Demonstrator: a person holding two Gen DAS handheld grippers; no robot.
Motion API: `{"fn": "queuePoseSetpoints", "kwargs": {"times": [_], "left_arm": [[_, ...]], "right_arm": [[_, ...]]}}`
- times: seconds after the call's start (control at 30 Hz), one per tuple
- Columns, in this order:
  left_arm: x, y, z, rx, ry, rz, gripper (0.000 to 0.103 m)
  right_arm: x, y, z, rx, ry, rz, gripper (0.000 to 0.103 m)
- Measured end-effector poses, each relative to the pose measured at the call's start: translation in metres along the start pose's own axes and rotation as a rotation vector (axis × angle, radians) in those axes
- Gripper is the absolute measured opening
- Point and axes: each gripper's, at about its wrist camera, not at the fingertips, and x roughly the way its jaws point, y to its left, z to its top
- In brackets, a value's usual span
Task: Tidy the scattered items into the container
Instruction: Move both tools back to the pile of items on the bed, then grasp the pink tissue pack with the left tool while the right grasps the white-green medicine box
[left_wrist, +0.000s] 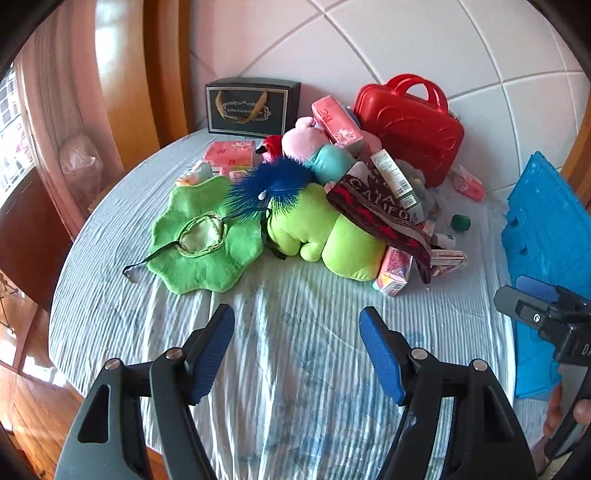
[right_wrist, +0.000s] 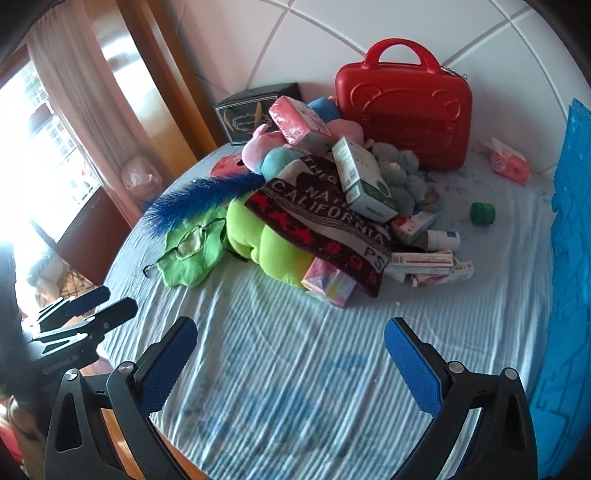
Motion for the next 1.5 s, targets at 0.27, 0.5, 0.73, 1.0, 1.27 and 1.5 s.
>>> {"fn": "queuePoseSetpoints", "kwargs": {"times": [0.27,0.5,0.73,1.0,1.27,1.5], "left_arm": [[0.019,0.009,0.066,0.121,-0.042,-0.099,0.069],[0.023,0.026,0.164,0.134,-0.127,-0.085,0.069],[0.073,0.01,0.255,0.068,-0.065,-0.139,0.069],[0.199,-0.044,0.295,0.076,0.075,-0.096,0.069],[0.263,-0.07,0.301,0.093,0.085,-0.034,0.082],[0.249,-0.071,0.278,0.201,-0.037,-0.049,0.072]], "right_arm": [[0.034,0.0,0.034,0.122,0.007,-0.101,0.103],[0.035,0.01,0.101,0.098,-0.079,-0.151,0.103],[0.065,-0.005,0.159,0.097,-0.084,-0.194,0.103],[0.119,-0.047,0.179,0.119,-0.033,-0.246,0.103],[0.191,-0.085,0.174,0.174,0.068,-0.231,0.103],[0.222,-0.101,0.164,0.197,0.082,-0.229,0.081]]}}
